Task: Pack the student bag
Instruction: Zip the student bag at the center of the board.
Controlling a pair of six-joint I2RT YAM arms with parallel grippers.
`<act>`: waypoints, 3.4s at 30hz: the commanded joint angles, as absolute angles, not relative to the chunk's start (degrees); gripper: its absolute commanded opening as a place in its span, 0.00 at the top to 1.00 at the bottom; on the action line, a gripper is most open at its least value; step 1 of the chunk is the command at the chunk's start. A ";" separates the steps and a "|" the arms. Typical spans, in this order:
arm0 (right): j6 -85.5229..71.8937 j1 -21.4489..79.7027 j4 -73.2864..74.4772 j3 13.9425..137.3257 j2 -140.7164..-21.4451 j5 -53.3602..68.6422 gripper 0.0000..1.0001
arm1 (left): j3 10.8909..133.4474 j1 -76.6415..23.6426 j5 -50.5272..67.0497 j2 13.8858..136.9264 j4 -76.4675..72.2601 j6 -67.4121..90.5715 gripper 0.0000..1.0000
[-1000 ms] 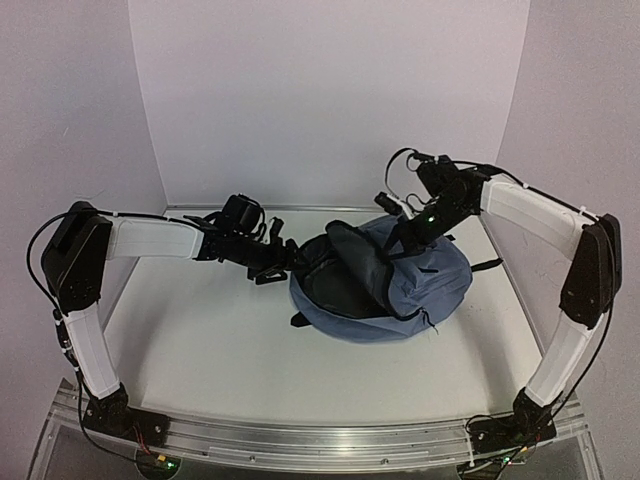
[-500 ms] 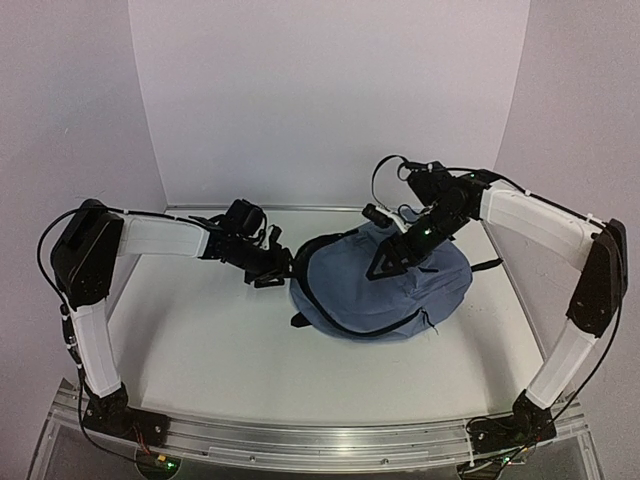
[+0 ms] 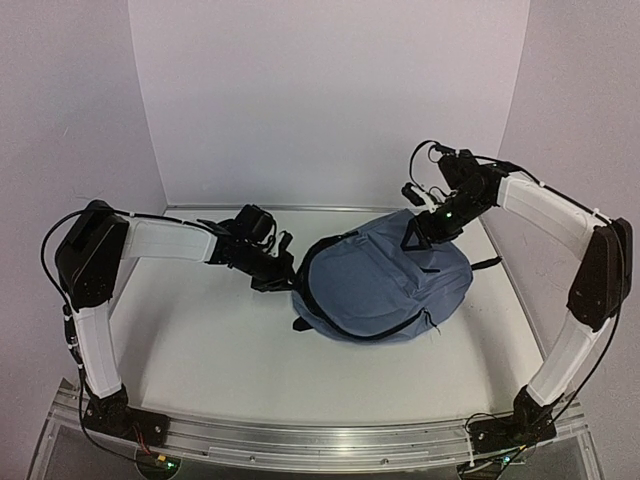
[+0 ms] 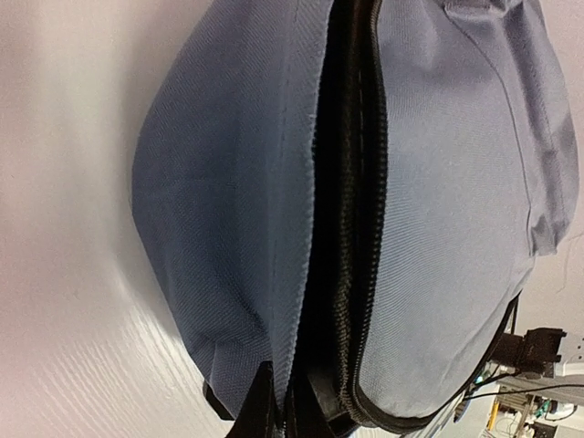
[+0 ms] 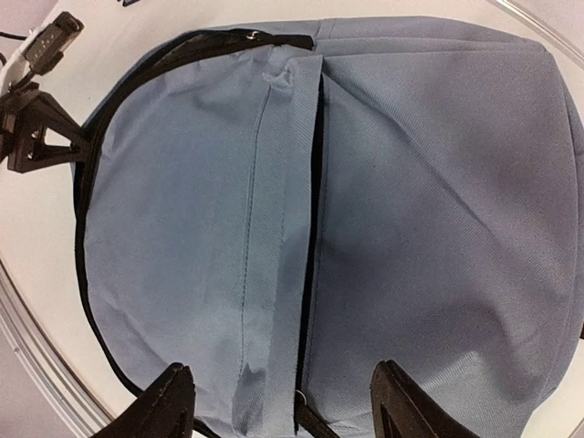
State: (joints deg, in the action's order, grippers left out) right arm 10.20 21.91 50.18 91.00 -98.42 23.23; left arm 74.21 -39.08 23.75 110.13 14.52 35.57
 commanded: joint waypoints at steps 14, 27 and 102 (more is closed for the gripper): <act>11.30 22.48 48.97 96.08 -101.73 25.39 0.30 | 67.71 -49.54 27.18 94.18 18.35 23.17 0.52; 6.84 22.34 47.06 94.59 -98.26 27.29 0.23 | 100.22 -44.56 15.76 111.15 35.22 1.98 0.24; 5.71 19.86 45.04 88.93 -94.09 31.84 0.16 | 143.76 -41.83 27.33 146.84 43.60 -0.63 0.77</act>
